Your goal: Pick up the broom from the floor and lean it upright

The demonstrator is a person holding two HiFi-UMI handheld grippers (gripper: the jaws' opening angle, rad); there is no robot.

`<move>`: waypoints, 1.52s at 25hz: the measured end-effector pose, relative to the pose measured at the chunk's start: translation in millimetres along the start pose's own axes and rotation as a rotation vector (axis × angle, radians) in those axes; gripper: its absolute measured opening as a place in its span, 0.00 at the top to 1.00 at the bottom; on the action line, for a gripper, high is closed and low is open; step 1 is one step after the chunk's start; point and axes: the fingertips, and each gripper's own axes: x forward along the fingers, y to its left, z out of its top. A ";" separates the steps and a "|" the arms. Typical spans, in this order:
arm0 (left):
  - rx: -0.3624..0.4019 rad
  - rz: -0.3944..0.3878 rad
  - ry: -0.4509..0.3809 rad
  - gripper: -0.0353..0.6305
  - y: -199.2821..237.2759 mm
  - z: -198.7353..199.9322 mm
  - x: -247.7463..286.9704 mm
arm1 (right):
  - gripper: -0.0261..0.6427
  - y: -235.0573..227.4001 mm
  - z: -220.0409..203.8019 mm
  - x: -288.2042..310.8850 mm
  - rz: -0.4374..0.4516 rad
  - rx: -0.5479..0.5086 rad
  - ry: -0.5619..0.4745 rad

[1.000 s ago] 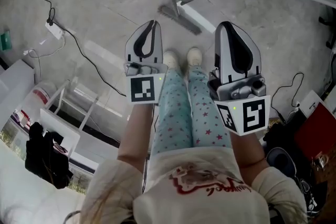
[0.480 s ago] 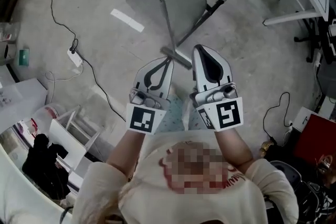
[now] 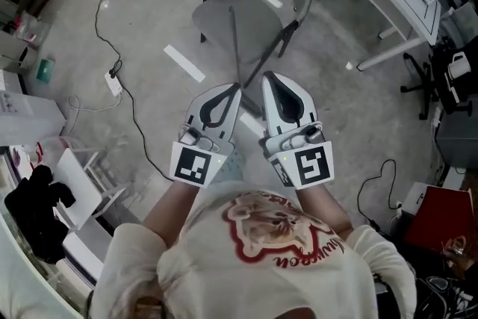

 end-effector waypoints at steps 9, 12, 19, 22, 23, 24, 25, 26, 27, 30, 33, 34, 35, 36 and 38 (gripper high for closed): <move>0.011 0.114 -0.026 0.92 -114.1 20.0 -98.7 | 0.92 50.8 6.5 -152.1 0.048 0.030 0.025; 0.032 0.115 -0.003 0.91 -143.1 28.0 -122.7 | 0.92 67.5 18.9 -186.3 0.077 0.028 0.033; 0.022 0.078 -0.034 0.91 -184.7 64.3 -157.5 | 0.92 95.2 57.6 -228.5 0.095 -0.002 0.005; 0.012 0.051 -0.027 0.91 -194.4 71.8 -171.0 | 0.92 103.9 70.7 -239.1 0.078 -0.025 -0.012; 0.009 0.044 -0.029 0.91 -197.0 73.3 -175.4 | 0.92 106.3 73.2 -242.1 0.071 -0.028 -0.017; 0.006 0.037 -0.042 0.91 -199.7 76.3 -180.0 | 0.92 109.6 74.2 -245.1 0.063 -0.027 -0.018; -0.002 0.033 -0.060 0.91 -202.3 79.9 -186.0 | 0.92 114.5 73.8 -248.5 0.057 -0.022 -0.017; -0.013 0.035 -0.076 0.91 -204.1 82.3 -193.9 | 0.92 121.5 72.4 -252.3 0.054 -0.016 -0.014; -0.023 0.039 -0.082 0.91 -204.3 82.9 -203.9 | 0.92 130.4 70.5 -255.9 0.052 -0.009 -0.011; -0.013 0.050 -0.033 0.91 -195.7 74.5 -235.2 | 0.92 161.1 64.9 -262.3 0.053 0.001 -0.007; -0.039 0.035 0.004 0.91 -195.7 61.4 -255.7 | 0.92 189.8 58.9 -268.9 0.081 -0.007 0.012; -0.049 0.027 0.012 0.91 -197.4 58.6 -260.9 | 0.92 197.6 57.8 -270.7 0.091 -0.009 0.016; -0.052 0.020 0.017 0.91 -199.0 57.7 -265.4 | 0.92 204.8 57.9 -271.6 0.099 -0.010 0.018; -0.050 0.012 0.017 0.91 -200.8 59.0 -269.3 | 0.92 212.2 59.2 -272.0 0.109 -0.010 0.017; -0.039 -0.007 0.004 0.91 -205.4 65.2 -276.1 | 0.92 227.6 66.5 -272.5 0.126 -0.004 0.011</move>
